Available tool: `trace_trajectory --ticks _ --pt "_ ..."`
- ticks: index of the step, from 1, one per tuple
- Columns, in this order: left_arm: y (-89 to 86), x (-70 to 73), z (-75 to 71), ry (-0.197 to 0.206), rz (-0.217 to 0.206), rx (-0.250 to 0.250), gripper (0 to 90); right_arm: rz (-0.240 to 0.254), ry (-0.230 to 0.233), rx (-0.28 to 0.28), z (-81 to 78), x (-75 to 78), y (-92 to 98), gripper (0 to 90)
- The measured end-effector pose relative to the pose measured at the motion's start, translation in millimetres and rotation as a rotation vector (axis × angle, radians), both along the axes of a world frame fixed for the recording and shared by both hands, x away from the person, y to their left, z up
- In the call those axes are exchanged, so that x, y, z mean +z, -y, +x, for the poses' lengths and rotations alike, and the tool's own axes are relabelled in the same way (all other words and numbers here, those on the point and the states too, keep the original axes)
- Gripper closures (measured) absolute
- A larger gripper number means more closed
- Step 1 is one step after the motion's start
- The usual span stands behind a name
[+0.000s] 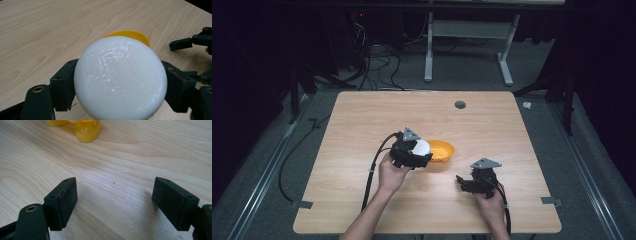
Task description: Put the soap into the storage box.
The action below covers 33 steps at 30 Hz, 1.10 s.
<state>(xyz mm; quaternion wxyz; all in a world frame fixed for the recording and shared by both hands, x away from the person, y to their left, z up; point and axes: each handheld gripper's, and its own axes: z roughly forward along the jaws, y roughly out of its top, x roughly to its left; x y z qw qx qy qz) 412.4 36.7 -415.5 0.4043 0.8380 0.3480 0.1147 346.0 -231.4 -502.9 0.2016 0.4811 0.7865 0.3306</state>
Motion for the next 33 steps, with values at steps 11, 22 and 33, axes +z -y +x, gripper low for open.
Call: trace_trajectory --ticks 11,22,33 --pt "15.7 0.1 12.9 -0.007 0.017 -0.004 24.7 0.001 0.000 0.000 0.1 0.0 0.2 21.3" --pt "32.0 -3.4 23.6 -0.010 0.047 -0.014 24.7 0.001 -0.002 0.000 -0.1 0.0 0.0 21.3" --pt "38.6 -13.0 32.6 -0.029 0.048 -0.010 24.7 -0.002 0.001 0.000 0.0 -0.1 -0.3 21.4"
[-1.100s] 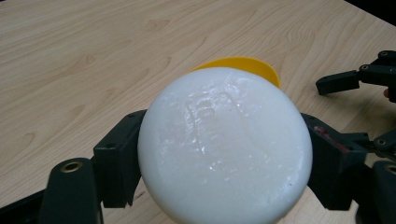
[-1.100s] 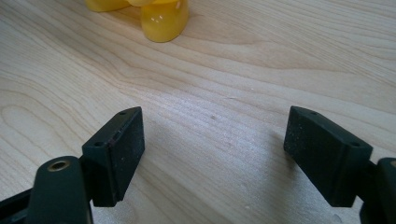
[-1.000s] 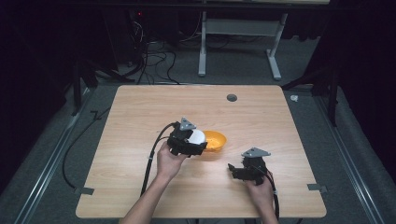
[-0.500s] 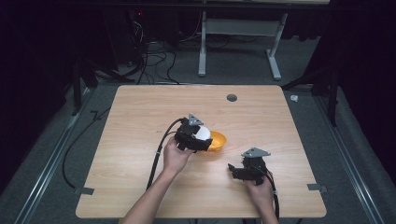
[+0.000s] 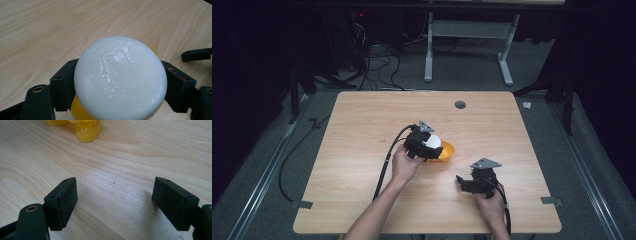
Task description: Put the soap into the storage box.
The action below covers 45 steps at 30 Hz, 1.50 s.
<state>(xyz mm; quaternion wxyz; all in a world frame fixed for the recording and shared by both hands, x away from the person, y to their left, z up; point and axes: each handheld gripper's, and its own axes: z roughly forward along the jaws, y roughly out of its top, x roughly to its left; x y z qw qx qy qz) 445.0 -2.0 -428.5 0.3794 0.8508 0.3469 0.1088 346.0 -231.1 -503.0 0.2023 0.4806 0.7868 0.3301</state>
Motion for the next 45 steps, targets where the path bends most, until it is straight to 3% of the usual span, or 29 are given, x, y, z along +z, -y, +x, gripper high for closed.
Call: trace_trajectory --ticks 22,30,35,42,45 --pt "13.4 -18.9 7.0 -0.017 0.033 -0.006 24.7 -0.003 -0.001 -0.001 -0.1 0.0 -0.2 21.5" --pt "17.2 -24.0 7.2 -0.022 0.072 -0.006 24.4 0.000 -0.001 -0.001 -0.1 0.0 0.1 21.4" --pt "11.3 -12.3 6.9 0.013 -0.017 0.021 25.7 -0.001 0.000 0.001 0.0 0.0 0.1 21.4" --pt "5.0 -6.6 3.7 0.023 -0.005 0.019 25.1 -0.003 -0.001 0.000 -0.1 0.0 -0.2 21.4" --pt "2.7 -3.6 2.6 0.026 -0.018 0.022 25.1 -0.002 -0.001 -0.001 -0.2 0.0 -0.3 21.4"
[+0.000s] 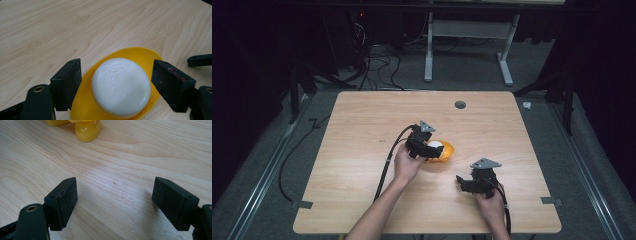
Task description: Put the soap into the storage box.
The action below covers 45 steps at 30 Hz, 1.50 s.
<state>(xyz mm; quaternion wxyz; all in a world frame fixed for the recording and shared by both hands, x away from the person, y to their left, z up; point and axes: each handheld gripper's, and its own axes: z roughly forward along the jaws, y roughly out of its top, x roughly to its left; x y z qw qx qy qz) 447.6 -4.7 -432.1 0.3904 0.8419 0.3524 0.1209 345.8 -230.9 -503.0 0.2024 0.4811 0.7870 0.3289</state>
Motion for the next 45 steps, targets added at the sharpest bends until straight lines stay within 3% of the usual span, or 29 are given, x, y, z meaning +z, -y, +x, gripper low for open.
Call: trace_trajectory --ticks 26,45 --pt "-41.1 15.7 -17.7 0.035 -0.032 0.029 24.7 -0.005 0.003 0.001 0.1 -0.2 -0.5 21.4" --pt "-70.3 17.8 -23.3 0.039 -0.066 0.078 24.7 -0.006 0.002 -0.001 -0.1 -0.1 -0.7 21.5"
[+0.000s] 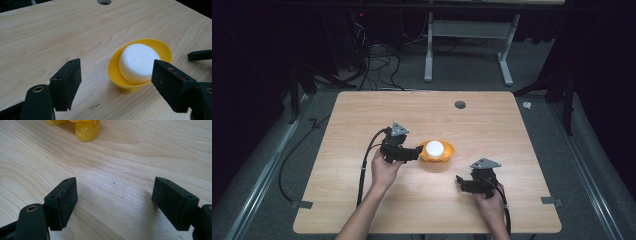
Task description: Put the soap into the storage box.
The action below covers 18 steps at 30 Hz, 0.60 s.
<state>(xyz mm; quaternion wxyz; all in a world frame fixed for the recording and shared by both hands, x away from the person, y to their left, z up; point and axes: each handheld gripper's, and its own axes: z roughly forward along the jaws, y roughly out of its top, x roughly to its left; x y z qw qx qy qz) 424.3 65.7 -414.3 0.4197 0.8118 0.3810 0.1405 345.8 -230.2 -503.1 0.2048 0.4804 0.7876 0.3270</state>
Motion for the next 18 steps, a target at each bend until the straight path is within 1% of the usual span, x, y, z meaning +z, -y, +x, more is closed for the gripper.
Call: trace_trajectory --ticks 2,6,12,14,18 --pt "-2.6 0.7 -0.7 0.004 0.003 0.003 24.7 0.000 0.000 0.000 0.0 0.0 0.0 21.5" --pt "-8.2 2.2 -2.7 0.006 -0.007 0.014 24.4 -0.001 0.001 0.000 0.1 0.0 0.1 21.5" --pt "-14.7 3.9 -5.1 0.011 -0.011 0.023 24.4 0.000 0.001 -0.001 0.1 0.0 0.1 21.5" --pt "-18.0 3.5 -7.1 0.019 0.000 0.034 24.4 0.000 0.001 -0.001 0.1 0.0 0.1 21.5" --pt "-21.9 1.9 -9.9 0.023 0.007 0.043 24.4 0.000 0.001 -0.001 0.1 0.0 0.1 21.5"
